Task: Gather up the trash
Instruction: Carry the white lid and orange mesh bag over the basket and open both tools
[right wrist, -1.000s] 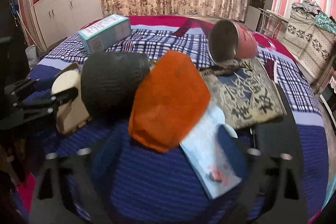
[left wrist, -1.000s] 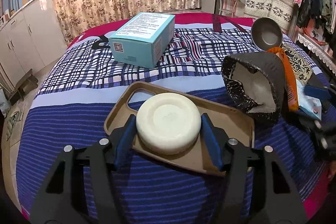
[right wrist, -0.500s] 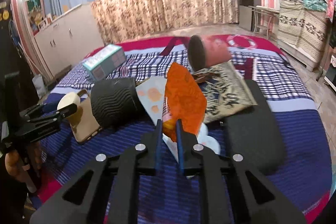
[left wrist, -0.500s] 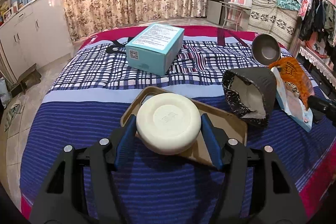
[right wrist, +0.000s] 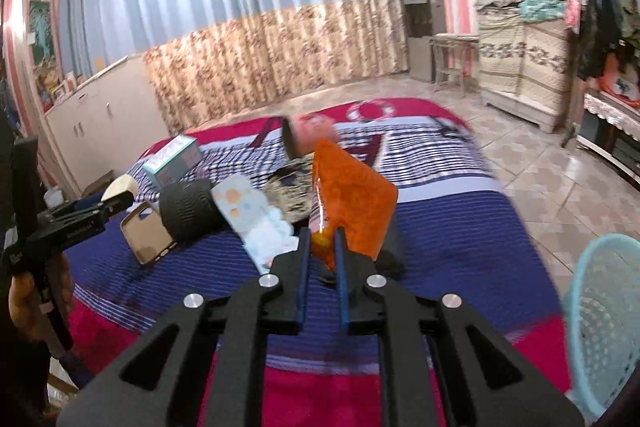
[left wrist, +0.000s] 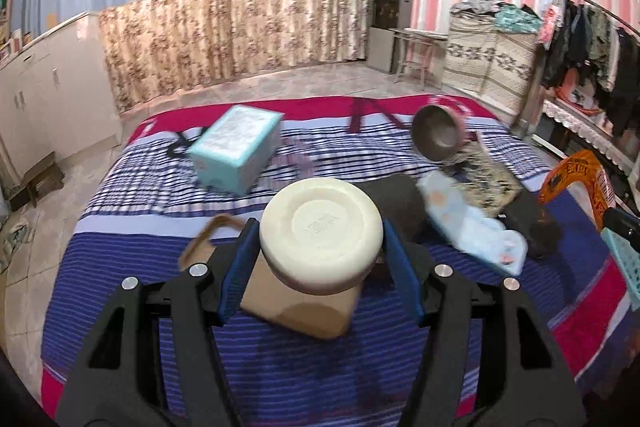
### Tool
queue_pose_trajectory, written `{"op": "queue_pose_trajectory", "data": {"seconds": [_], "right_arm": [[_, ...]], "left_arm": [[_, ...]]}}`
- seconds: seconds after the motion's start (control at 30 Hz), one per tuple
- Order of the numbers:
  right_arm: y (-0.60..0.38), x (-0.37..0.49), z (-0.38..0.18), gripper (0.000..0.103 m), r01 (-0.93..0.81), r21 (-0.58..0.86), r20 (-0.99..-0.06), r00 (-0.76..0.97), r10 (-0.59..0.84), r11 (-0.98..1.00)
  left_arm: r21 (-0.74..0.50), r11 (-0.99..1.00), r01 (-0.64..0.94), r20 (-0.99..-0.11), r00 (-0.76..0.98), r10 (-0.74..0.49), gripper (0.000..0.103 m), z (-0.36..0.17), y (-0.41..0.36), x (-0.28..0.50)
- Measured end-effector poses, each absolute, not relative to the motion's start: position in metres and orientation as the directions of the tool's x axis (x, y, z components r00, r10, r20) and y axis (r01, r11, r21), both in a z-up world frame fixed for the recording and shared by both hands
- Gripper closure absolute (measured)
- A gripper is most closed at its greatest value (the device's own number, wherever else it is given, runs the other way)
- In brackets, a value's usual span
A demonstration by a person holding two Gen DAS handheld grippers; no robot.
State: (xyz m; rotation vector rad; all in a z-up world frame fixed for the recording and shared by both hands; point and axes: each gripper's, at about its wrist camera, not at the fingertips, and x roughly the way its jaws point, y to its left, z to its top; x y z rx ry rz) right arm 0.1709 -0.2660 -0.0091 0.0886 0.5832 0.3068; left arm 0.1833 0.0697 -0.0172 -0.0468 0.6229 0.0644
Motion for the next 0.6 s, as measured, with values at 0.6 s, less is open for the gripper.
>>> {"op": "queue_pose_trajectory", "data": {"seconds": [0.6], "right_arm": [[-0.437, 0.107, 0.004, 0.091, 0.151, 0.077, -0.502, 0.86, -0.093, 0.986]], "left_arm": [[-0.021, 0.989, 0.149, -0.512, 0.848, -0.138, 0.043, 0.021, -0.081, 0.206]]}}
